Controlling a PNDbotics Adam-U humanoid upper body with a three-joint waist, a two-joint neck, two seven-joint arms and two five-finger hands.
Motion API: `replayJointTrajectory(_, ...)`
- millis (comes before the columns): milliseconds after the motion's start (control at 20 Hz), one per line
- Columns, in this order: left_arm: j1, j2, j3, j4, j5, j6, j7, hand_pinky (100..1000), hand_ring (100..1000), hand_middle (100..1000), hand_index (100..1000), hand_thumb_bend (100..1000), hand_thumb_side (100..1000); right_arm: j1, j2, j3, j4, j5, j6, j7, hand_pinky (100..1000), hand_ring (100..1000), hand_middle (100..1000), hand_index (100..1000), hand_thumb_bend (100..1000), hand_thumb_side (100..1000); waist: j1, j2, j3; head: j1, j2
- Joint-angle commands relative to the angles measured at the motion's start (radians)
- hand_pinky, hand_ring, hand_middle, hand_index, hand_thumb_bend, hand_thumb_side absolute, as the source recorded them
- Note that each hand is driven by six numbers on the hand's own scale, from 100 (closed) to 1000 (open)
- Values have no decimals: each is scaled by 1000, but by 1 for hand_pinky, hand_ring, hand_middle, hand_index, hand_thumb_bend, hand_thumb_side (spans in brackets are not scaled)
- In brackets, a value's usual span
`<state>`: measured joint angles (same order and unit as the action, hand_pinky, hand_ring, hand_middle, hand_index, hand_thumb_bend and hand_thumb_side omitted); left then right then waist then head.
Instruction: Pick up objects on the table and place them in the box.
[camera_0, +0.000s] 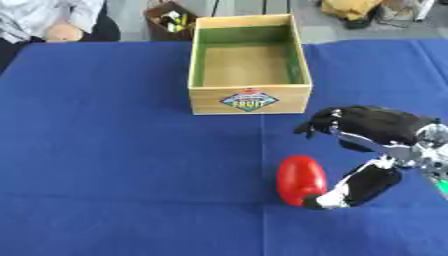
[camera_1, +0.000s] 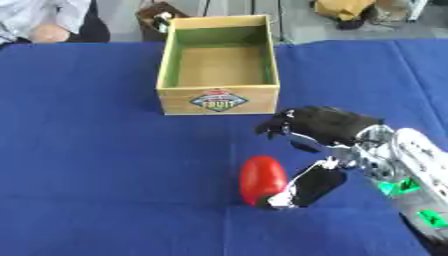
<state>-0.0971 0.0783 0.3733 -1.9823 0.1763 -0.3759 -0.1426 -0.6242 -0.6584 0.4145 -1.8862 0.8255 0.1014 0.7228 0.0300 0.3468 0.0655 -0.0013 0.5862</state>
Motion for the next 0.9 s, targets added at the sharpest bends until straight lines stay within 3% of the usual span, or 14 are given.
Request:
replayJointTrajectory(50, -7, 9, -5, -18, -1, -1, -6, 329, 360, 488, 779, 383, 679, -7, 1, 2, 19, 23, -6, -19, 877, 932, 760, 927, 636, 640, 2, -13, 3, -4, -15)
replayJointTrajectory(550, -6, 3, -6, -18, -2, -4, -12, 328, 359, 488, 779, 386, 678, 2, 15, 26, 66, 14, -14, -13, 879, 931, 735, 896, 608, 607, 6, -6, 7, -10, -16)
replayJointTrajectory(900, -7, 2, -6, -18, -3, -2, -13, 328, 360, 487, 778, 383, 678, 0, 17, 29, 72, -4, -9, -22, 867, 907, 623, 805, 595, 598, 5, -4, 8, -9, -17)
